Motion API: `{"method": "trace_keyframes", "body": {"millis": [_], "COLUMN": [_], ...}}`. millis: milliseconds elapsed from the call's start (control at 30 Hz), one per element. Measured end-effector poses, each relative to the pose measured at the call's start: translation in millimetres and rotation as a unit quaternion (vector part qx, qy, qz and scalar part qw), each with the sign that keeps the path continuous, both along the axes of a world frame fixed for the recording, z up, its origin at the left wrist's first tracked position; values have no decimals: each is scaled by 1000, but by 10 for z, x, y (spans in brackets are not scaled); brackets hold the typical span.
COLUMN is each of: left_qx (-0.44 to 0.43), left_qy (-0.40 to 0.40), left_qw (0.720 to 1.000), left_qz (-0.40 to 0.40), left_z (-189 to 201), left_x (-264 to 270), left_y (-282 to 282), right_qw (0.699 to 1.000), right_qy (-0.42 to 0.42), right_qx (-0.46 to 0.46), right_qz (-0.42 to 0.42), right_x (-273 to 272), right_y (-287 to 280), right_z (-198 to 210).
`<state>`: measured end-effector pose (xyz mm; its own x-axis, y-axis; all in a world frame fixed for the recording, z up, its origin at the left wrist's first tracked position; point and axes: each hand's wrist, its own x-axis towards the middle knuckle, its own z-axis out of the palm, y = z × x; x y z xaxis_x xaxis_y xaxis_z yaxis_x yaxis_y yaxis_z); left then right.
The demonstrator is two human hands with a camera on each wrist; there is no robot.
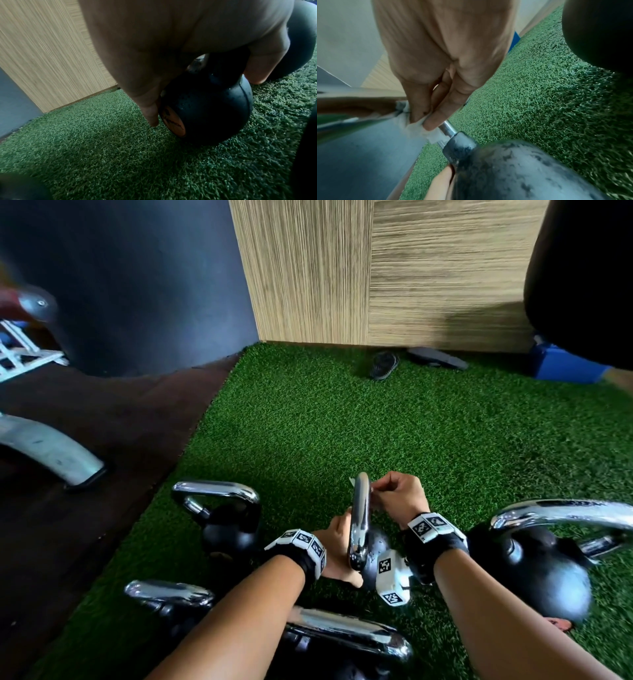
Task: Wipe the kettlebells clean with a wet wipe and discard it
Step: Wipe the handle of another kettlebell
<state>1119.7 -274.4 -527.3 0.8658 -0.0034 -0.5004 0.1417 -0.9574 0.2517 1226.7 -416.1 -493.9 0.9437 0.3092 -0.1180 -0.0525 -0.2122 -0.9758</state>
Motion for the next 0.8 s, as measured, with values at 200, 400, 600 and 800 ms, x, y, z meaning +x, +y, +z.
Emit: {"method": "trace_keyframes", "body": {"millis": [200, 400, 600, 800], "left_qx": [-30, 0, -38, 60], "left_qy": [-18, -30, -46, 43], "left_qw": [999, 1000, 997, 995], "left_qz": [0, 2, -48, -66], "left_z": [10, -7, 27, 69], "left_x": [12, 3, -15, 96], "left_y": [-4, -28, 7, 83], "right_qw": [998, 990, 963, 933], "right_qy": [64, 45, -11, 120], "right_qx": [-15, -136, -264, -284], "right_qz": [-18, -6, 50, 184], "right_x": [-10, -109, -228, -430], "right_y": [65, 83, 83, -129], "right_z": [65, 92, 225, 508]}}
